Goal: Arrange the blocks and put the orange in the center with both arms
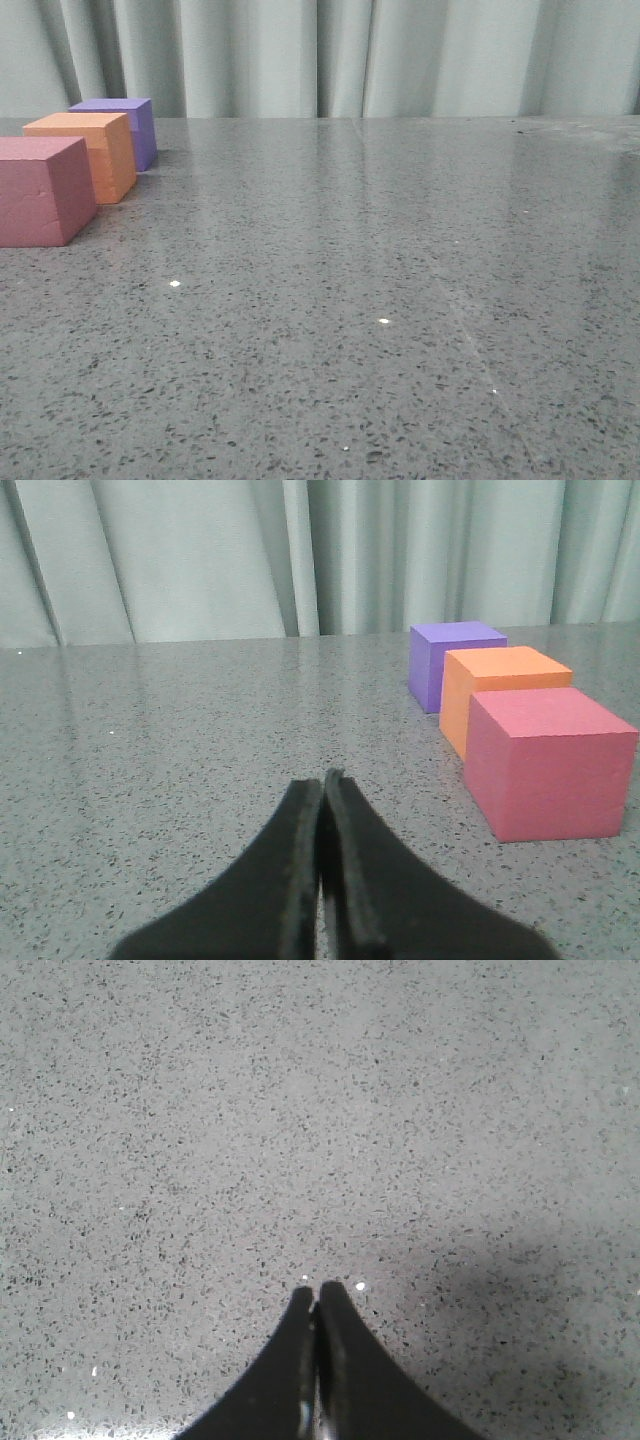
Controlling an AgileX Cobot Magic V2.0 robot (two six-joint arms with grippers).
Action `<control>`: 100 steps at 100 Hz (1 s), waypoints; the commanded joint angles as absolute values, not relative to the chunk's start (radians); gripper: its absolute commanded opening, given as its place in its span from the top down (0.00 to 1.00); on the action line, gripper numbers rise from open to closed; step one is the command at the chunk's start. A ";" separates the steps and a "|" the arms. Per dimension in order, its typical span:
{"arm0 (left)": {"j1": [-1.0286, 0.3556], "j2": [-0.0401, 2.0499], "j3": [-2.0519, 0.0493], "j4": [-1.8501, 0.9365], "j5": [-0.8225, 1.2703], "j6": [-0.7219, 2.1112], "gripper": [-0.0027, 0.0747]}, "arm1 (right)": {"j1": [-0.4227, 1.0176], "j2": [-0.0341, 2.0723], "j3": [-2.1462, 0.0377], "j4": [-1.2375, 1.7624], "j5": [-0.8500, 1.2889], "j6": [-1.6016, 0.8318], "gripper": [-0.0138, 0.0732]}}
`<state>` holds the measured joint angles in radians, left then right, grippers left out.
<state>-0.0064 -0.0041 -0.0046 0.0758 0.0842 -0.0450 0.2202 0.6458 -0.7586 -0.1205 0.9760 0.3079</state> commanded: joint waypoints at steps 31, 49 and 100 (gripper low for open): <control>-0.016 -0.037 0.050 0.068 0.000 -0.056 0.99 | 0.215 0.645 -0.782 -0.131 0.927 0.300 0.92; -0.016 -0.037 0.050 0.068 0.000 -0.056 0.99 | 0.215 0.645 -0.782 -0.131 0.927 0.300 0.92; -0.016 -0.037 0.050 0.068 0.000 -0.056 0.99 | 0.215 0.532 -0.757 -0.137 0.880 0.297 0.92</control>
<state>-0.0064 -0.0041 -0.0046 0.0758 0.0842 -0.0450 0.2202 0.5826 -0.7513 -0.1205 0.9703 0.3079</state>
